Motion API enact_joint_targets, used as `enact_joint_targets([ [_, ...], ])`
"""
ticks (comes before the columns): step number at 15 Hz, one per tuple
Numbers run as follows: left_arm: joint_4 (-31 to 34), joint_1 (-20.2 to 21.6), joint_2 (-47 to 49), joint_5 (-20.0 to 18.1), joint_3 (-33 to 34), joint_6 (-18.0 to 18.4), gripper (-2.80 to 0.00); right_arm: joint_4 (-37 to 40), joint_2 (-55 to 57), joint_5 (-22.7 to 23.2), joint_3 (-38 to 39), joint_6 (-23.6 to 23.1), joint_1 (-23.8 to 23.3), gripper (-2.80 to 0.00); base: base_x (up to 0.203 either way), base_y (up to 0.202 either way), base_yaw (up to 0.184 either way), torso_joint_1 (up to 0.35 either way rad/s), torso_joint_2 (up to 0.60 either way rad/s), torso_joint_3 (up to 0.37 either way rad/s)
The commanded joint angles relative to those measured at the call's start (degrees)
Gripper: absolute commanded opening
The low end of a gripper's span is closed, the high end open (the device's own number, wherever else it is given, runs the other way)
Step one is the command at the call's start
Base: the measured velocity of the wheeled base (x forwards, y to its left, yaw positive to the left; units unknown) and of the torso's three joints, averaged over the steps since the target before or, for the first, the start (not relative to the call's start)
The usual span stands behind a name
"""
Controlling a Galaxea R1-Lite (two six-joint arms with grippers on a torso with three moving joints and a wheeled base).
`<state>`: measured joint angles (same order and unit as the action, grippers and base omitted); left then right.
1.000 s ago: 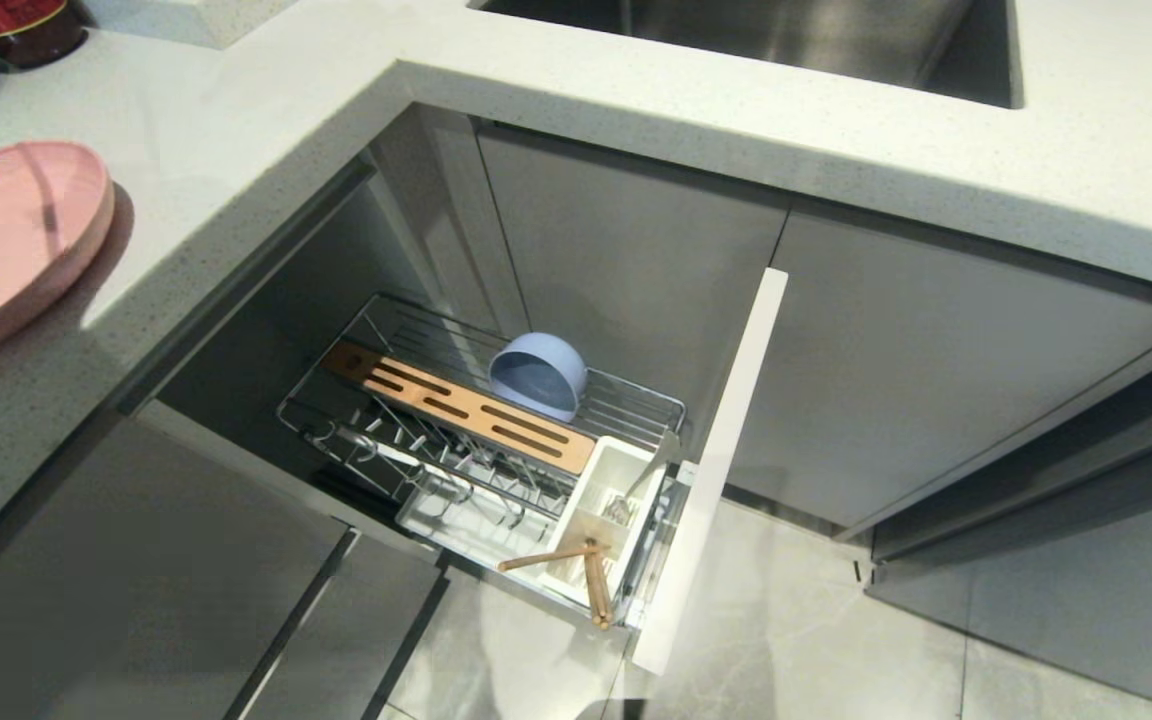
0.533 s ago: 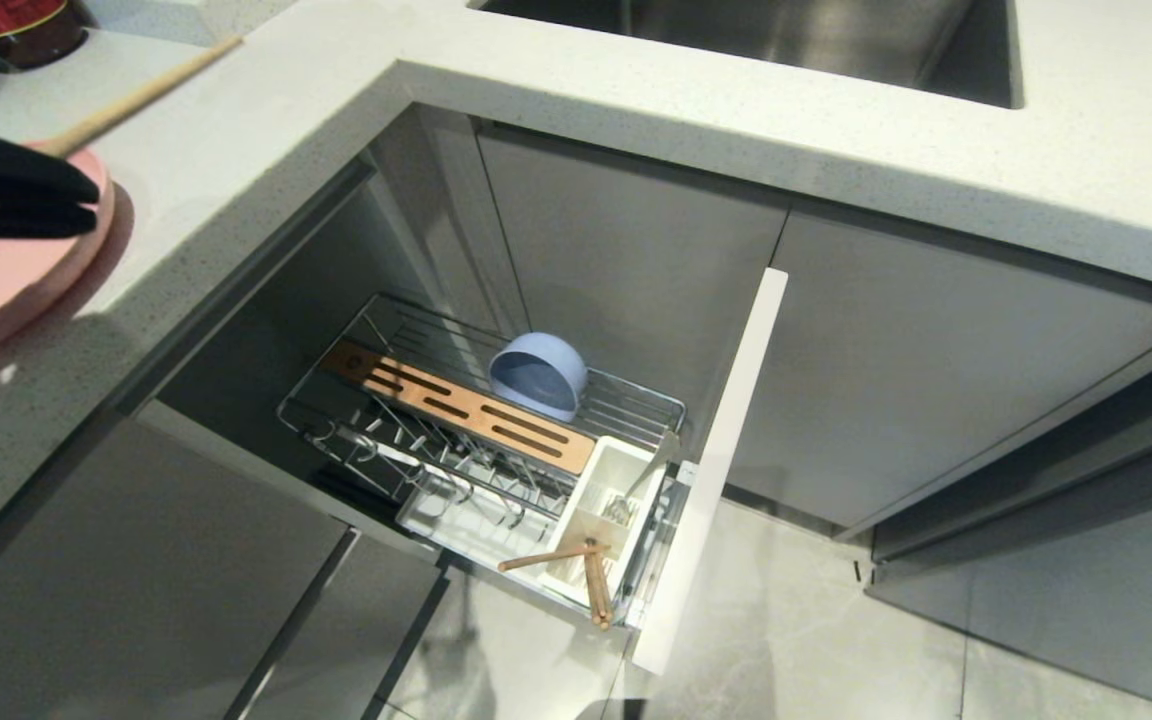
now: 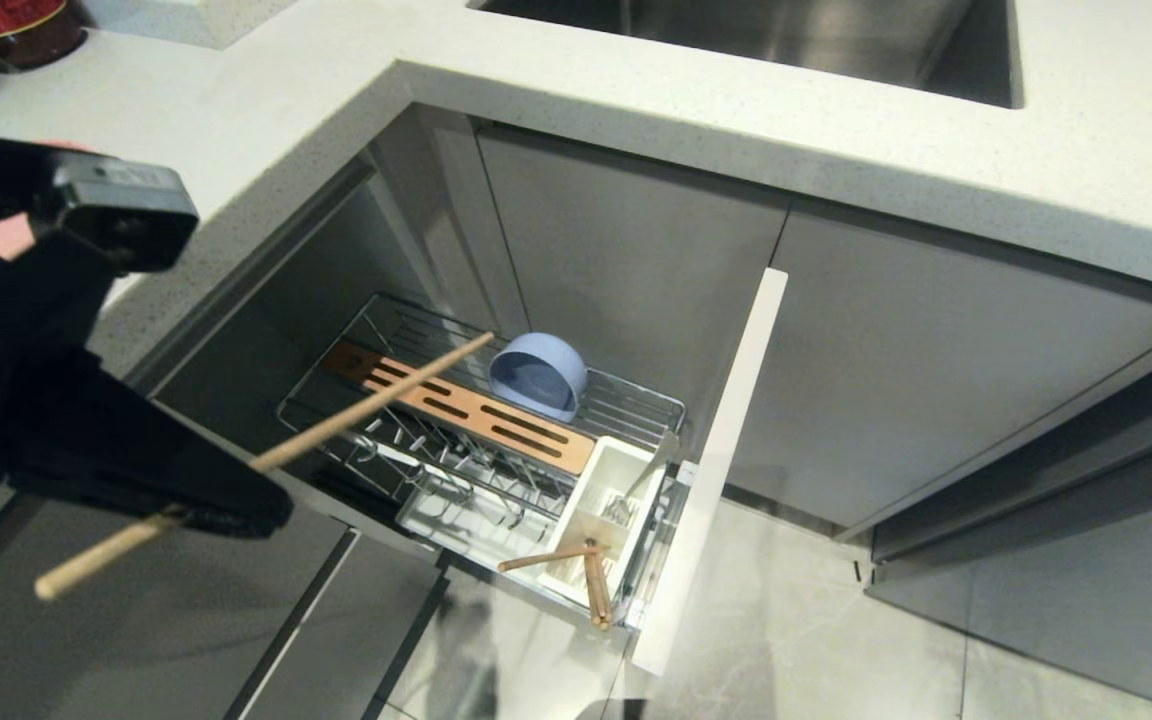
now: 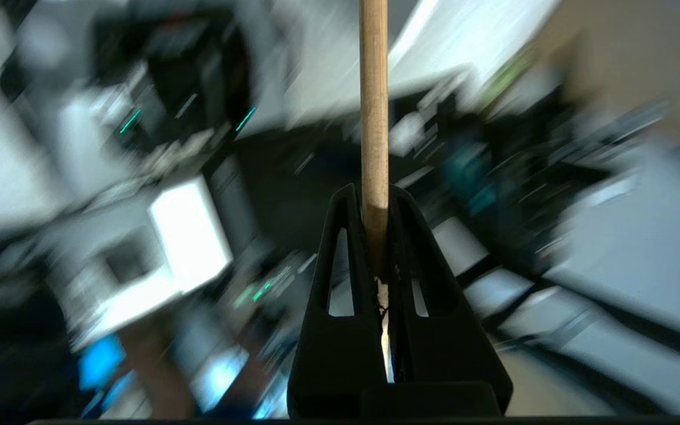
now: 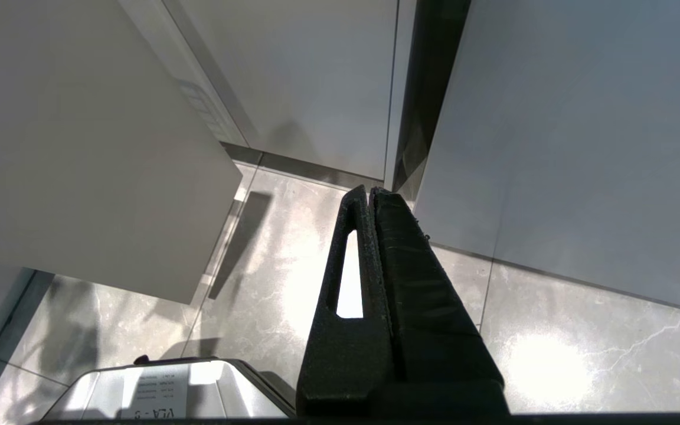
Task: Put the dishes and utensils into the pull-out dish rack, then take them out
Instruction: Pick up the chopsticks and place it in the cupboard
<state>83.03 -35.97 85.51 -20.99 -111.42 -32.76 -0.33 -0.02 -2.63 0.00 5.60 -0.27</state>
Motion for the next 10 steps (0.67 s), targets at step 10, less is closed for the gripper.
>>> enact_joint_targets([
  [10,-0.10,-11.61,12.58,14.12,16.86,6.74,-2.80,-0.02,-0.24,0.00,0.00,0.03,0.00,-2.80,0.000,0.000,0.000,0.000,0.00,0.000],
])
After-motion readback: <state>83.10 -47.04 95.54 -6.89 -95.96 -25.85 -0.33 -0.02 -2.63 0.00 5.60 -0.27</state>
